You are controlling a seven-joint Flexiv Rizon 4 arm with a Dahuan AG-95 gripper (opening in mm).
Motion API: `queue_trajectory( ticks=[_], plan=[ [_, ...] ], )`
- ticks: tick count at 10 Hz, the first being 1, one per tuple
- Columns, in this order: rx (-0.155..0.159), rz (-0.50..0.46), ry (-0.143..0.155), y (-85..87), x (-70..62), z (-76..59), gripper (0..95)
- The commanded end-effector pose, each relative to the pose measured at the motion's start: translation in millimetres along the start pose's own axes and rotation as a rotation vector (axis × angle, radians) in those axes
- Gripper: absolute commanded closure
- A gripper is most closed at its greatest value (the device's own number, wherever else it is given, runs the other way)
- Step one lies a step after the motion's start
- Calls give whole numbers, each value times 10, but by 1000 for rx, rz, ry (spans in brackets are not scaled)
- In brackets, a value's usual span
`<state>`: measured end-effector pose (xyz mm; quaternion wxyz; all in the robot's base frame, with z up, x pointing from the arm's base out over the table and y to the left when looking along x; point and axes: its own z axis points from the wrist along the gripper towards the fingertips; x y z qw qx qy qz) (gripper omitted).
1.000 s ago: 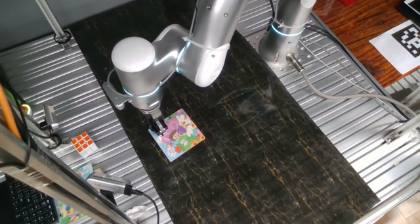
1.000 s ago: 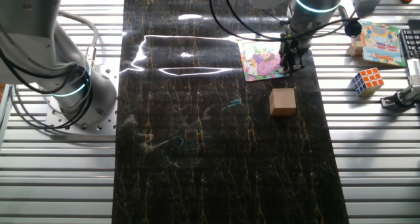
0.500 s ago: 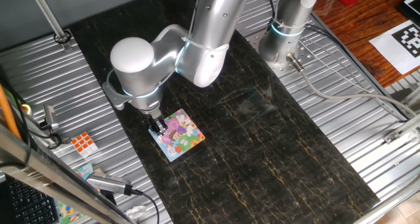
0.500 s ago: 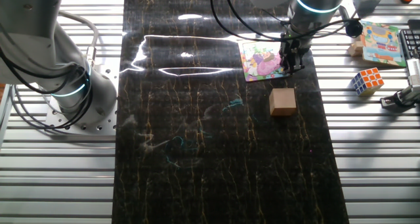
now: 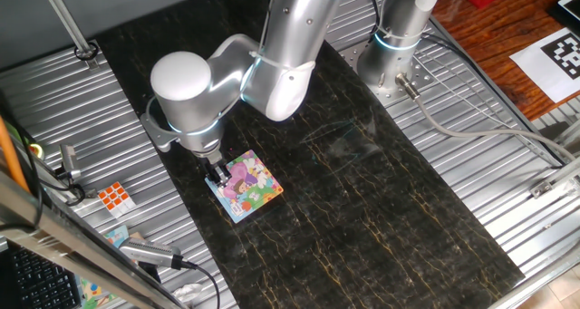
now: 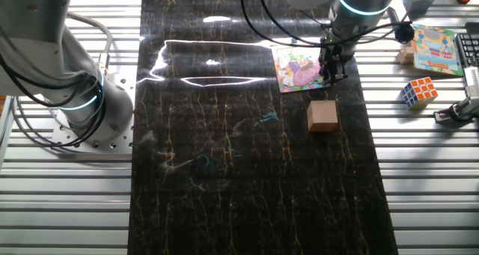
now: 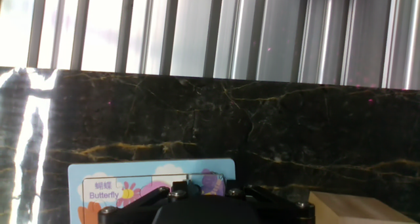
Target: Assemble one piece of a puzzle
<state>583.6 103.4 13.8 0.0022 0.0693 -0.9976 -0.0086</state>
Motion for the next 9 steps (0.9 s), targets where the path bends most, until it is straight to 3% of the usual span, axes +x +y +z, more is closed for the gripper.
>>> queue_trajectory(
  ticks=[1, 9],
  plan=[
    [-5, -2, 0, 5, 0, -5, 760],
    [-13, -1, 11, 22, 3, -13, 760]
  ],
)
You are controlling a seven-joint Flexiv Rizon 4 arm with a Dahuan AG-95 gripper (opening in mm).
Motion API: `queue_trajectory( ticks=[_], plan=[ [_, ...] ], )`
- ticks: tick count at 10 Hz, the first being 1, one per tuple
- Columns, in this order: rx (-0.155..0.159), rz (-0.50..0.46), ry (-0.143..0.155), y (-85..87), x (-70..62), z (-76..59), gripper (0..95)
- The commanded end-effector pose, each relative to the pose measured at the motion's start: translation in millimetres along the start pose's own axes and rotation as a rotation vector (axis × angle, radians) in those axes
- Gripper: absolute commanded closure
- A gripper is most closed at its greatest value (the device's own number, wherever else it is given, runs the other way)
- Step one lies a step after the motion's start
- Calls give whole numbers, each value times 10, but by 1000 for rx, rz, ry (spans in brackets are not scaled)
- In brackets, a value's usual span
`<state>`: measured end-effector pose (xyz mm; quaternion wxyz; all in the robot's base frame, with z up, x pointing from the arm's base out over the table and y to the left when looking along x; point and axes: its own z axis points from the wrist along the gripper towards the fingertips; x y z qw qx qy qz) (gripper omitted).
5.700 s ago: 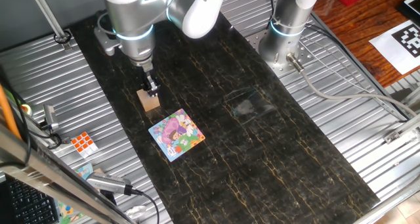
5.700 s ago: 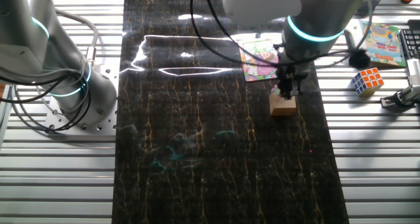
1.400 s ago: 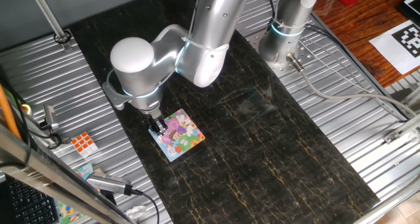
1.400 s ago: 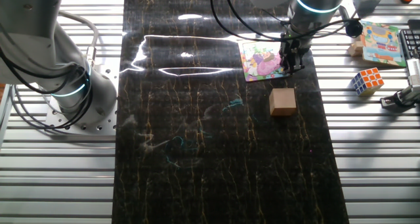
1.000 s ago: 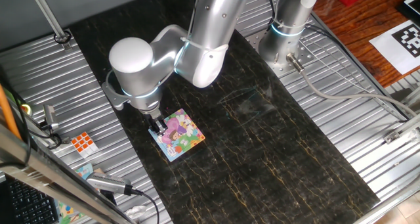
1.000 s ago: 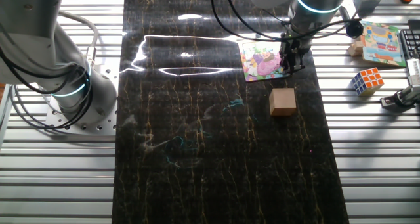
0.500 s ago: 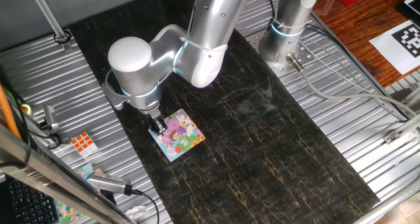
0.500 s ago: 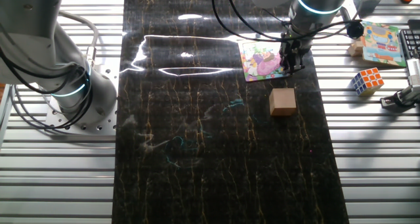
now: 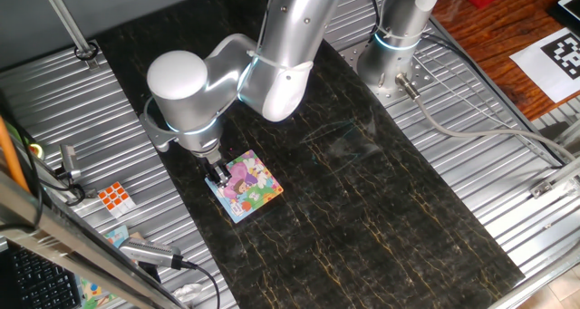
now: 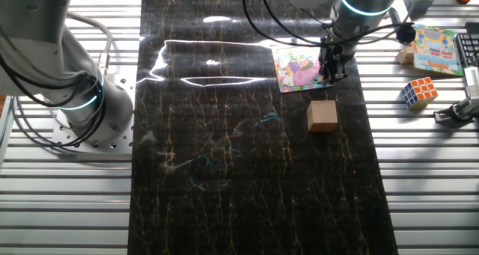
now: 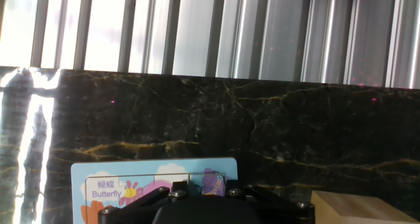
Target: Assemble one piece of a puzzle
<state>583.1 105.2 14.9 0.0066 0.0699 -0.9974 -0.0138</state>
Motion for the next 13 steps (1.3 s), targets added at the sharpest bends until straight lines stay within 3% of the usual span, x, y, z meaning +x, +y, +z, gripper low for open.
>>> queue_trajectory(
  ticks=[1, 3, 13],
  plan=[
    [-7, -4, 14, 4, 0, -4, 760],
    [-5, 3, 28, 1, -6, -32, 760],
    [-20, -12, 38, -5, -13, -122, 760]
  ],
)
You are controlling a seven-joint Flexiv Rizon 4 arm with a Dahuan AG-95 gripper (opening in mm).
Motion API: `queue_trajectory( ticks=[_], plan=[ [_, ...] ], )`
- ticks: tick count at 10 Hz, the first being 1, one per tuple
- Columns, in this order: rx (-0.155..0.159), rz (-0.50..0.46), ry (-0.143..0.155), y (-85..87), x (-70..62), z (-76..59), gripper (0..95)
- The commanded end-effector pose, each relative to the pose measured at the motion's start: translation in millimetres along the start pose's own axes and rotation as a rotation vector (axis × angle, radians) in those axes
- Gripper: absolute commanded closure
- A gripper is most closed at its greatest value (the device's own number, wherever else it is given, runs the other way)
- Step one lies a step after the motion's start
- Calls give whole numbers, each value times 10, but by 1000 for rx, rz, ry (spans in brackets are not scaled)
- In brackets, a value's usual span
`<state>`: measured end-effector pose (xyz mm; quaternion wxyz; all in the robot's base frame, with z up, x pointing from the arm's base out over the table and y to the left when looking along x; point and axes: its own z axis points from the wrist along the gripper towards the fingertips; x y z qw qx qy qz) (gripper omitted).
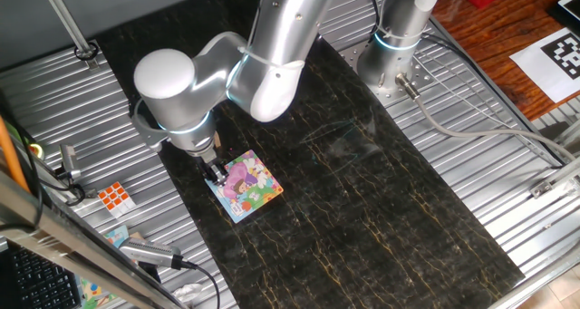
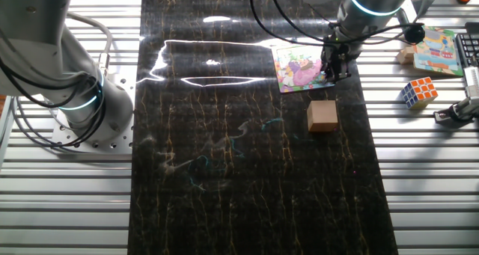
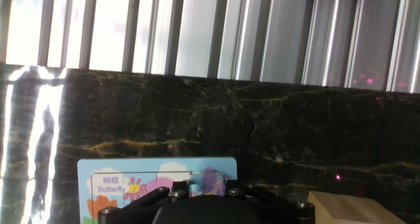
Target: Assemble one piece of a puzzle
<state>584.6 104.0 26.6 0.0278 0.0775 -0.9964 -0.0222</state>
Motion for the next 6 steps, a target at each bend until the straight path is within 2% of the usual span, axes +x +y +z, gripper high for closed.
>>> queue_trajectory(
  ticks=[1, 6],
  plan=[
    [0, 1, -3, 7, -2, -8, 760],
    [-2, 4, -10, 14, 4, 14, 760]
  ],
)
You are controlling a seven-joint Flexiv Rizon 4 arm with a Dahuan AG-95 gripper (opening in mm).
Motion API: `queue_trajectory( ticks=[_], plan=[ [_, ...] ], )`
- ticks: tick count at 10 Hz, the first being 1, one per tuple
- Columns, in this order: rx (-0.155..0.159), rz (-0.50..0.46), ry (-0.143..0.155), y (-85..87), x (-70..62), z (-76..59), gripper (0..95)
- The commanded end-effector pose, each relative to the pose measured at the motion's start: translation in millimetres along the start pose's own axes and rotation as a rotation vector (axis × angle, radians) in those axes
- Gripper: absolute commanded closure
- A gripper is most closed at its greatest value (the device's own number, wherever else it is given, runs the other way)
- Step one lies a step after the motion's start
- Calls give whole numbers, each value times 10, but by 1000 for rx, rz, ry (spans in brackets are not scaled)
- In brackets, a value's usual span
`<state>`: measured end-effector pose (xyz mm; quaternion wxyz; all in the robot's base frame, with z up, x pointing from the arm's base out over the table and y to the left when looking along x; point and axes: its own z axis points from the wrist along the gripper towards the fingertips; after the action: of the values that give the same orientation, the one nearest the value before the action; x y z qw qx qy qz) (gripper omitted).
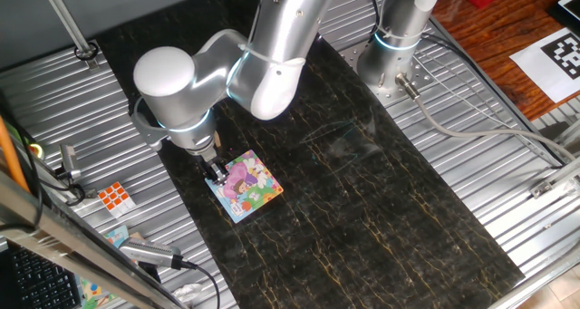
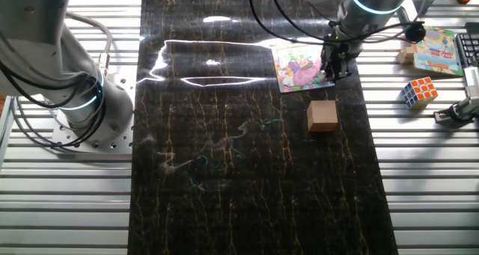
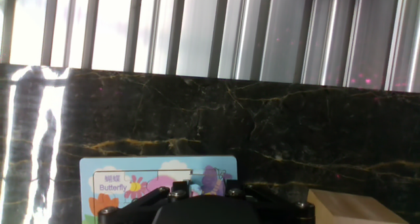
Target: Assemble one piece of a puzzle
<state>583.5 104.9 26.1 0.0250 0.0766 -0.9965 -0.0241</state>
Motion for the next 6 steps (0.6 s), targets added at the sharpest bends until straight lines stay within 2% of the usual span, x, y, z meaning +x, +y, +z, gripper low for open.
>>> queue_trajectory(
  ticks=[1, 6],
  plan=[
    [2, 3, -6, 6, -1, 33, 760],
    [0, 8, -9, 12, 5, 67, 760]
  ],
)
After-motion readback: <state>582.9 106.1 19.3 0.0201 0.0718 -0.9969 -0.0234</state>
